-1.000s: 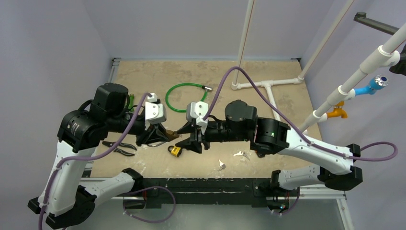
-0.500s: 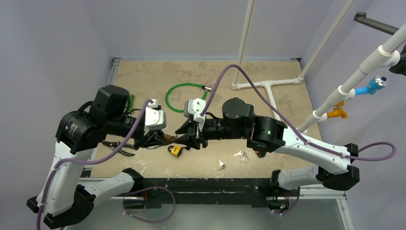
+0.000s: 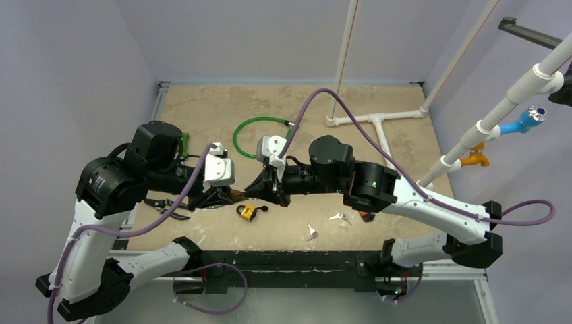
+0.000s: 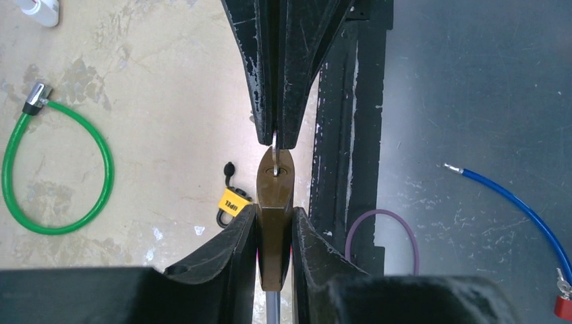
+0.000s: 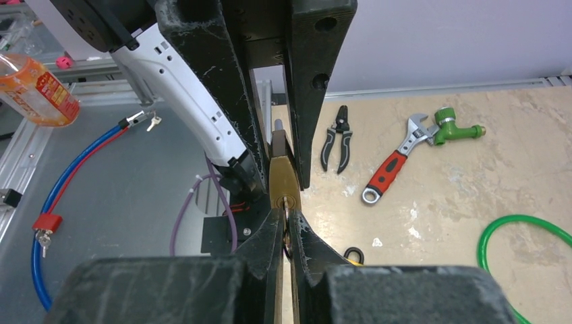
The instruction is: Unlock with the key
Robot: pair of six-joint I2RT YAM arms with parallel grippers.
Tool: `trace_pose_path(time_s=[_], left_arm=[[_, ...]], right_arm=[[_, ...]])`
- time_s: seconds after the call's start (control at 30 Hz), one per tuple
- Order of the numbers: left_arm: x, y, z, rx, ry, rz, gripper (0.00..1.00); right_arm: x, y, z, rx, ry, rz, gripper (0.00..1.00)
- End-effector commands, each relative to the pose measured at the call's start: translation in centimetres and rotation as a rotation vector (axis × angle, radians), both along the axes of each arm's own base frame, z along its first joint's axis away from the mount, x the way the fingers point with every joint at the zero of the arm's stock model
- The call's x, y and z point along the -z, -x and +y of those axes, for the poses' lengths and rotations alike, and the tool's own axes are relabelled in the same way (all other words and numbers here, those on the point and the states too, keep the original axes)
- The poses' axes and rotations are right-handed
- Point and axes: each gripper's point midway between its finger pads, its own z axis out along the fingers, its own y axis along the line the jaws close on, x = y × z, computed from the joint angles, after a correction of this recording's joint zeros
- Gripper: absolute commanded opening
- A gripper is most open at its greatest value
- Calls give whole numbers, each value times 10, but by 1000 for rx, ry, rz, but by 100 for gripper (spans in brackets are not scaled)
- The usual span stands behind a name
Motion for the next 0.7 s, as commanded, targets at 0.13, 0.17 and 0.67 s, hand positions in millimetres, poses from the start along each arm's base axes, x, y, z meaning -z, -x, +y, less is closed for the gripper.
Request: trace_pose_path(time_s=[0.13,0.17,0.67], left_arm=[[-40,-2,-5,56,74,-169,0],[-42,-2,-5,58,71,-178,0],[-46,-6,-7,51,74,-220,0]], right_arm=[[7,-4,7,3,19,34,0],[11,-4,8,4,28,39,1],[28,-4,22,-4,47,88,0]])
